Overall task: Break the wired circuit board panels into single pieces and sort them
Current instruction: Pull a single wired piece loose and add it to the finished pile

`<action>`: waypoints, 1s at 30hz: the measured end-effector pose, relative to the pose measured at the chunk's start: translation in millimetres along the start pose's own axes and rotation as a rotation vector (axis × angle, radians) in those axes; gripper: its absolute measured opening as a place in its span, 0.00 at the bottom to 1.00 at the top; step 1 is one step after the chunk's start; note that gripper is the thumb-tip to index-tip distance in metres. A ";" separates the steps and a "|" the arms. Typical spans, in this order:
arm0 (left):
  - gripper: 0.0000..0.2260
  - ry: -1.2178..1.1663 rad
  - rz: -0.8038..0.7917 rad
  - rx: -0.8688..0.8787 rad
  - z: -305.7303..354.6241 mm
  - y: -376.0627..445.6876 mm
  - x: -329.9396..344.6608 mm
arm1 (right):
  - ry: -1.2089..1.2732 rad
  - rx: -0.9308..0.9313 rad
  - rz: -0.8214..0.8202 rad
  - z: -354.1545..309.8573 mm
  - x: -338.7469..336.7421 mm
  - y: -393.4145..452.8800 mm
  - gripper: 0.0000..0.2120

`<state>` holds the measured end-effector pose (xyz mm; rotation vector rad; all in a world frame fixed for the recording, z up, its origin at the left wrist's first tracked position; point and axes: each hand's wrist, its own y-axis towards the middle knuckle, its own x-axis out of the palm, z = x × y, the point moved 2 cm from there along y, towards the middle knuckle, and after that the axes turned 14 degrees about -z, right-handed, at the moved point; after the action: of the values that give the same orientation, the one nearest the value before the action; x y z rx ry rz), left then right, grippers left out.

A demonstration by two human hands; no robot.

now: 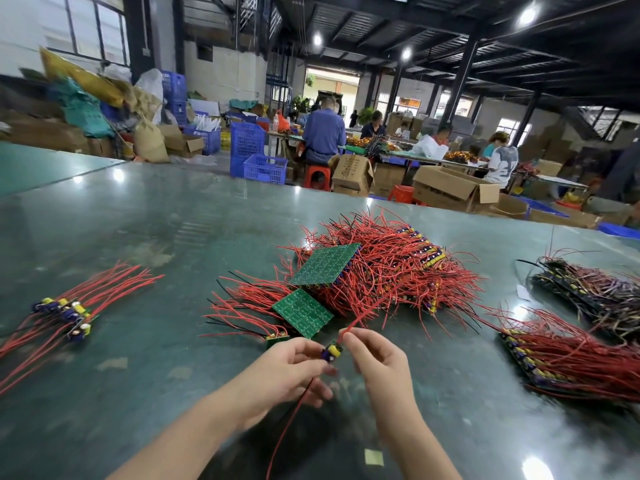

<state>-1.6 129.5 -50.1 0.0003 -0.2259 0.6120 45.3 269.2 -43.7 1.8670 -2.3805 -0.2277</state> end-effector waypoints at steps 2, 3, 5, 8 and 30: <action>0.01 0.054 0.026 -0.003 0.1 -0.8 -1.8 | -0.014 -0.017 -0.028 -0.3 -0.1 1.1 0.06; 0.02 0.056 0.037 0.002 0.1 -0.8 -2.7 | -0.027 -0.019 -0.057 0.2 1.6 1.1 0.05; 0.04 0.060 0.032 0.005 -0.2 -0.9 -3.9 | -0.029 0.006 -0.094 3.1 5.7 0.6 0.05; 0.04 0.078 -0.007 0.006 -0.4 -2.0 -3.2 | 0.213 0.145 -0.103 8.9 4.0 3.1 0.03; 0.07 0.065 0.351 0.021 31.2 -10.2 -42.6 | -0.103 0.009 0.137 22.8 0.3 2.1 0.14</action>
<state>-36.2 94.8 -28.0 -0.0393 -0.1567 0.9627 39.2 270.5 -65.7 1.7258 -2.5690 -0.3091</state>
